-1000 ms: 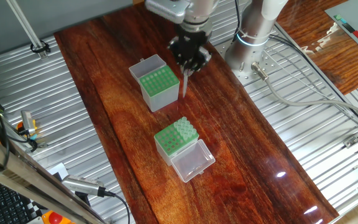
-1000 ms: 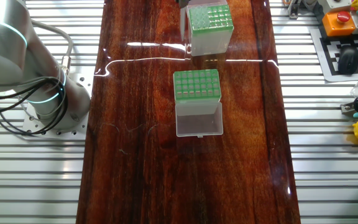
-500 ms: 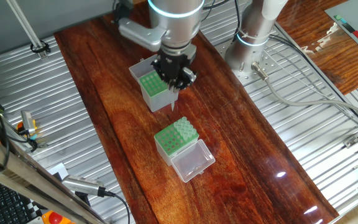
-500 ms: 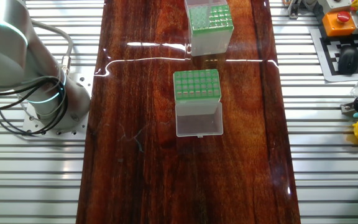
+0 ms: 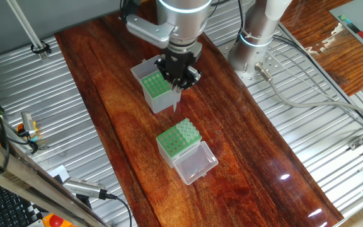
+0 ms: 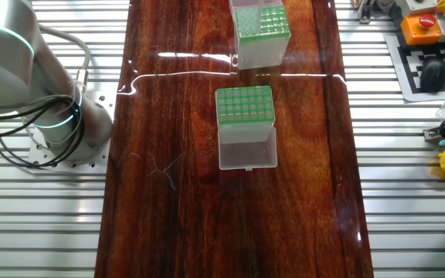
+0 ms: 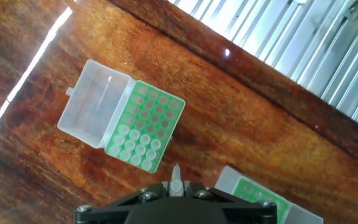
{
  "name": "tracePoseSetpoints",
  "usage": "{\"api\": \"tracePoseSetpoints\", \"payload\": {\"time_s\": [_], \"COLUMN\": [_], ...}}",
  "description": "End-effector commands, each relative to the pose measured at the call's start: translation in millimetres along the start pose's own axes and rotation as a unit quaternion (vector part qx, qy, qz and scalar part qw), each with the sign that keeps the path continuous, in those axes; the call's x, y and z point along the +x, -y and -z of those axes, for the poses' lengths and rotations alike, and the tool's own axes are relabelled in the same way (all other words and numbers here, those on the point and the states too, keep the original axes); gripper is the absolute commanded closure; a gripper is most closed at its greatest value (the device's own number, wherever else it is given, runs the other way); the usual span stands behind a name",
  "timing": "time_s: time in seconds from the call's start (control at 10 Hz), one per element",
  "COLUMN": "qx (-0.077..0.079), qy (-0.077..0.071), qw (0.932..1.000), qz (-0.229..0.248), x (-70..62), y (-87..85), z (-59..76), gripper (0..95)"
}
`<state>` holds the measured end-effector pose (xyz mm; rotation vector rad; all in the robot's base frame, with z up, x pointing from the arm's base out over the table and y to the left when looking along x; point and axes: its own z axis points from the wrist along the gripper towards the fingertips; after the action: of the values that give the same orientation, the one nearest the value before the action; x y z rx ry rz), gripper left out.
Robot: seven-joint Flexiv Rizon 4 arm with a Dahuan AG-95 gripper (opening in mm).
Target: Transfer all large pipette tips from one holder to another
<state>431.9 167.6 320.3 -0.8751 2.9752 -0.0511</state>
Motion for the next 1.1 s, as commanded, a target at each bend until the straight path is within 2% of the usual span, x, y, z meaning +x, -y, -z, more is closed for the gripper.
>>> {"api": "tracePoseSetpoints", "payload": {"time_s": [0.1,0.7,0.8,1.1], "qx": [-0.001,-0.003,-0.003,0.000], "qy": [-0.001,-0.001,0.000,-0.001], "qw": [1.0000,0.9997,0.9995,0.9994], "qz": [-0.006,-0.026,-0.031,-0.035], "x": [2.2,-23.5,-31.5,-39.6], "y": [-0.3,-11.7,-15.3,-22.4], "z": [-0.6,-6.0,-11.8,-24.2], "gripper": [95.0,95.0,95.0,95.0]}}
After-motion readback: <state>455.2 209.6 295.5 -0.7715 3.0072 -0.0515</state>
